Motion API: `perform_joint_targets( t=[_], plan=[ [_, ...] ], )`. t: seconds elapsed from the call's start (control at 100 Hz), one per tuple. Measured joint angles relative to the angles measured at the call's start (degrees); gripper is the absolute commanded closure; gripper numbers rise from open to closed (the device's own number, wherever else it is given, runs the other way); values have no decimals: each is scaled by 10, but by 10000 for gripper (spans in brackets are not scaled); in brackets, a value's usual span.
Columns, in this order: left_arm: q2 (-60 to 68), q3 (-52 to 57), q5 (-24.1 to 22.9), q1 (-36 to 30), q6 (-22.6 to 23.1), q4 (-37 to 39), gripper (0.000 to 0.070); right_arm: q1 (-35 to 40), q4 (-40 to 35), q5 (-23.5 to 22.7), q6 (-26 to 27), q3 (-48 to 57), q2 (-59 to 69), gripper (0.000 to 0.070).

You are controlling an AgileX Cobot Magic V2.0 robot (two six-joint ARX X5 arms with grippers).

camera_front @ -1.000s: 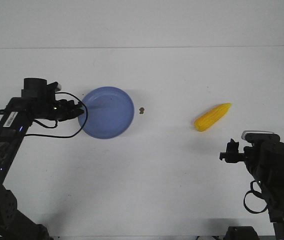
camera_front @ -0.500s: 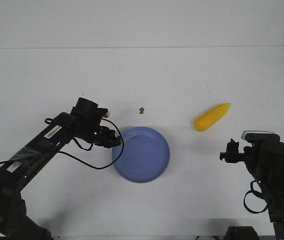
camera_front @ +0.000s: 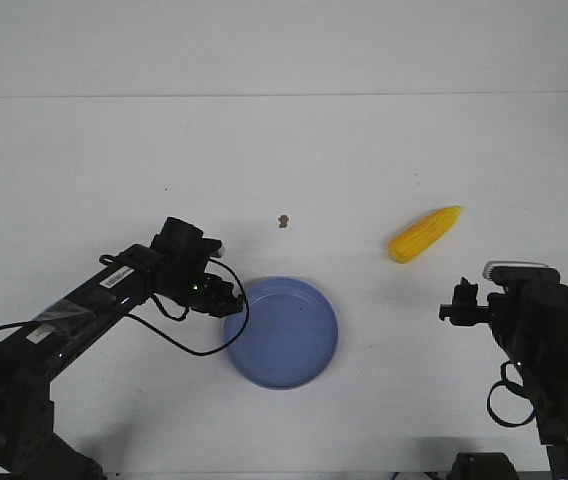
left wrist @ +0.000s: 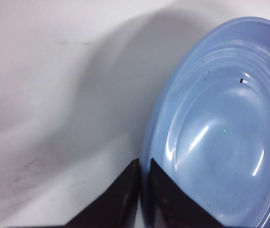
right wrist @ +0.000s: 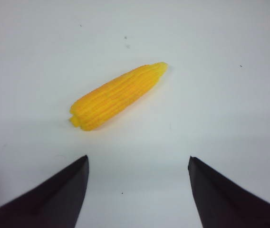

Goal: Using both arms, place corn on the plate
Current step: 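Grip the blue plate rim with the left gripper and drag it toward the table center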

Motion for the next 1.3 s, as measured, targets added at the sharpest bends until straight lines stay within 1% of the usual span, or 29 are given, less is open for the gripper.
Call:
perform_joint_targets(
  t=[0.16, 0.35, 0.48, 0.65, 0.67, 0.71, 0.78, 0.8, 0.81, 0.85, 0.88, 0.91, 0.96, 1.141, 1.301],
  plan=[
    [0, -16, -3, 0, 1, 10, 694, 0, 0, 0, 0, 0, 0, 256],
    [0, -26, -36, 0, 8, 11, 694, 0, 0, 0, 0, 0, 0, 256],
    [0, -26, -38, 0, 12, 17, 693, 0, 0, 0, 0, 0, 0, 256],
    [0, -26, -39, 0, 15, 21, 672, 0, 0, 0, 0, 0, 0, 256],
    [0, -26, -39, 0, 15, 21, 656, 0, 0, 0, 0, 0, 0, 256],
    [0, -26, -39, 0, 15, 22, 583, 0, 0, 0, 0, 0, 0, 256],
    [0, -26, -39, 0, 15, 24, 401, 0, 0, 0, 0, 0, 0, 256],
    [0, -26, -39, 0, 15, 24, 325, 0, 0, 0, 0, 0, 0, 256],
    [0, -26, -39, 0, 15, 25, 311, 0, 0, 0, 0, 0, 0, 256],
    [0, -26, -39, 0, 15, 26, 204, 0, 0, 0, 0, 0, 0, 256],
    [0, -26, -39, 0, 15, 28, 146, 0, 0, 0, 0, 0, 0, 256],
    [-1, -26, -33, 0, 15, 31, 104, 0, 0, 0, 0, 0, 0, 256],
    [-6, -26, -34, 0, 15, 37, 73, 0, 0, 0, 0, 0, 0, 256],
    [-12, -26, -36, 4, 16, 59, 73, 0, 0, 0, 0, 0, 0, 256],
    [-55, -26, -38, 30, 19, 72, 74, 0, 0, 0, 0, 0, 0, 256]
  ],
)
